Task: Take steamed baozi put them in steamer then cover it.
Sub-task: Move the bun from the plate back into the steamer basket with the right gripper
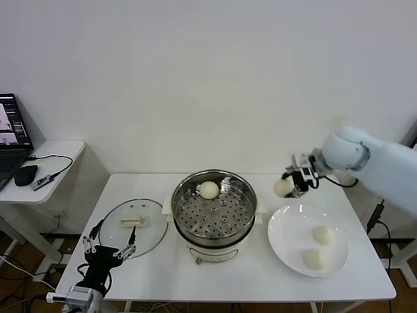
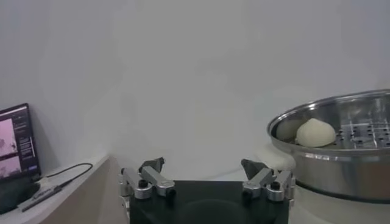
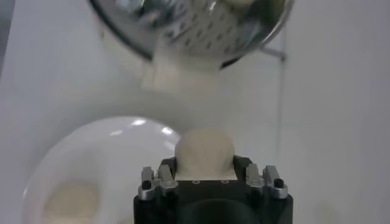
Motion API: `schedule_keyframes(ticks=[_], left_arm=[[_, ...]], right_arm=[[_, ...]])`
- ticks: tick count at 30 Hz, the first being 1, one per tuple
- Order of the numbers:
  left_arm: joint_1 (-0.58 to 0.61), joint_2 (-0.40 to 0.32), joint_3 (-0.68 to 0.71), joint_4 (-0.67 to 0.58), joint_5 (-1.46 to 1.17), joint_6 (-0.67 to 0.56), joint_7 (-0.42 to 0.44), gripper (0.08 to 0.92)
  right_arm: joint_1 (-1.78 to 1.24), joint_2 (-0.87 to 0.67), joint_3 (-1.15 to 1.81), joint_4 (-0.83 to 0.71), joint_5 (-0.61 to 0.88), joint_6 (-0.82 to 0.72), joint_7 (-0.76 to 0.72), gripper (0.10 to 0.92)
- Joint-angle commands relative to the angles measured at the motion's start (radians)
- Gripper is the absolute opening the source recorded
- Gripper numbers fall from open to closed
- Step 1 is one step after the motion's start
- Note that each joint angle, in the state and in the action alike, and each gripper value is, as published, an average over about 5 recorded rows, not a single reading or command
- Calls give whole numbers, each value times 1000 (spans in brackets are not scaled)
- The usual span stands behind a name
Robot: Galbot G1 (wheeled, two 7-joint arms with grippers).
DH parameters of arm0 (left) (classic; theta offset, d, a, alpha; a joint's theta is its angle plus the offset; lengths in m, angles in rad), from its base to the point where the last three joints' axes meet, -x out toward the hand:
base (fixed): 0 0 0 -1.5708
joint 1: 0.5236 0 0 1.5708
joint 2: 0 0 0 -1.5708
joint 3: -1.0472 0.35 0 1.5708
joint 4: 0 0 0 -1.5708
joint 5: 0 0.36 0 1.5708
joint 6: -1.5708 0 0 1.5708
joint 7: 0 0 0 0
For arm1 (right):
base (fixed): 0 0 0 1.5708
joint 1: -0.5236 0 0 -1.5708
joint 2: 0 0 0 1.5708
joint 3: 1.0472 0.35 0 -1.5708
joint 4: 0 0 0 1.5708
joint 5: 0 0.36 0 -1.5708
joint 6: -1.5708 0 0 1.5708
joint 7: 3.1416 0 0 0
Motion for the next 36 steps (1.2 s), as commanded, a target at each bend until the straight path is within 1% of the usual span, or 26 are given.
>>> schedule_keyframes(ticks=[1, 4, 9, 17, 25, 30, 36], left_arm=[[2, -2, -2, 0, 0, -1, 1, 823], [0, -10, -6, -1, 0, -1, 1, 823], [-3, -24, -12, 0, 2, 0, 1, 823], [-5, -35, -21, 7, 2, 0, 2, 823], [-5, -43, -23, 14, 3, -2, 1, 823], [-5, -45, -19, 17, 3, -4, 1, 823], [-10, -40, -17, 20, 2, -3, 1, 823]], right_arm=[[130, 238, -100, 13, 219, -108, 77, 589], [72, 327, -95, -27, 251, -140, 115, 593], [-23, 460, -81, -127, 257, -179, 166, 591], [-118, 597, -83, -245, 237, -193, 204, 594], [-154, 650, -87, -305, 206, -201, 210, 591], [-165, 660, -89, -330, 176, -198, 213, 594], [-168, 657, -85, -334, 174, -199, 215, 605]])
